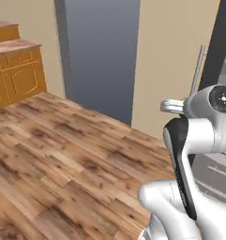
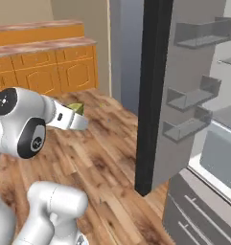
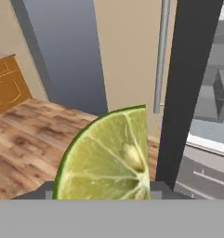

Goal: Take the lemon wedge from the fridge and place it on the plate with fish on the dining counter.

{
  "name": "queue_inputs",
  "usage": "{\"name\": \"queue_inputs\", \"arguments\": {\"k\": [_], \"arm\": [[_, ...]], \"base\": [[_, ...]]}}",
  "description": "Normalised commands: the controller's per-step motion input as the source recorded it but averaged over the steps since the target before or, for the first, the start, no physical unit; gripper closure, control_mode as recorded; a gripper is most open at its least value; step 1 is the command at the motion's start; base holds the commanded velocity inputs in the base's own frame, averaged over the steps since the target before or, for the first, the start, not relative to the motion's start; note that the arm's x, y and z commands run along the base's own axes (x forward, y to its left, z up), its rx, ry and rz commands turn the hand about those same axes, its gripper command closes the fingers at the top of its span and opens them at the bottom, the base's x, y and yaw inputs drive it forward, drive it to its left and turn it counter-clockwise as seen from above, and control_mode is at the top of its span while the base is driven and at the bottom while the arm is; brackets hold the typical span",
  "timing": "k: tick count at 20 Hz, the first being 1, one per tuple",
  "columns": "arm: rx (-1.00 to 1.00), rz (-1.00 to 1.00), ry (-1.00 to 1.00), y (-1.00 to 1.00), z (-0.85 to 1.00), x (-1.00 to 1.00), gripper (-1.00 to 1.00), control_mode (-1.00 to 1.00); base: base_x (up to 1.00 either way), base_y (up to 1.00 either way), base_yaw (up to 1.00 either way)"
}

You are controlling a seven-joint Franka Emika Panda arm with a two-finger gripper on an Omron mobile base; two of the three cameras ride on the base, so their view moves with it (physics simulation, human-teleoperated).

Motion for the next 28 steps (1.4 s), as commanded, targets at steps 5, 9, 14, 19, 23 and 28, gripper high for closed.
{"name": "queue_inputs", "arguments": {"k": [5, 9, 14, 19, 23, 28], "arm": [[0.00, 0.00, 0.00, 0.00, 0.00, 0.00, 1.00, 1.00], [0.00, 0.00, 0.00, 0.00, 0.00, 0.00, 1.00, 1.00], [0.00, 0.00, 0.00, 0.00, 0.00, 0.00, 1.00, 1.00], [0.00, 0.00, 0.00, 0.00, 0.00, 0.00, 1.00, 1.00], [0.00, 0.00, 0.00, 0.00, 0.00, 0.00, 1.00, 1.00], [0.00, 0.00, 0.00, 0.00, 0.00, 0.00, 1.00, 1.00]], "base": [[0.00, 0.19, 0.94], [0.00, 0.18, 0.95], [0.24, -0.14, 0.79], [0.90, -1.00, -0.03], [0.87, -1.00, -0.06], [1.00, -0.93, 0.00]]}}
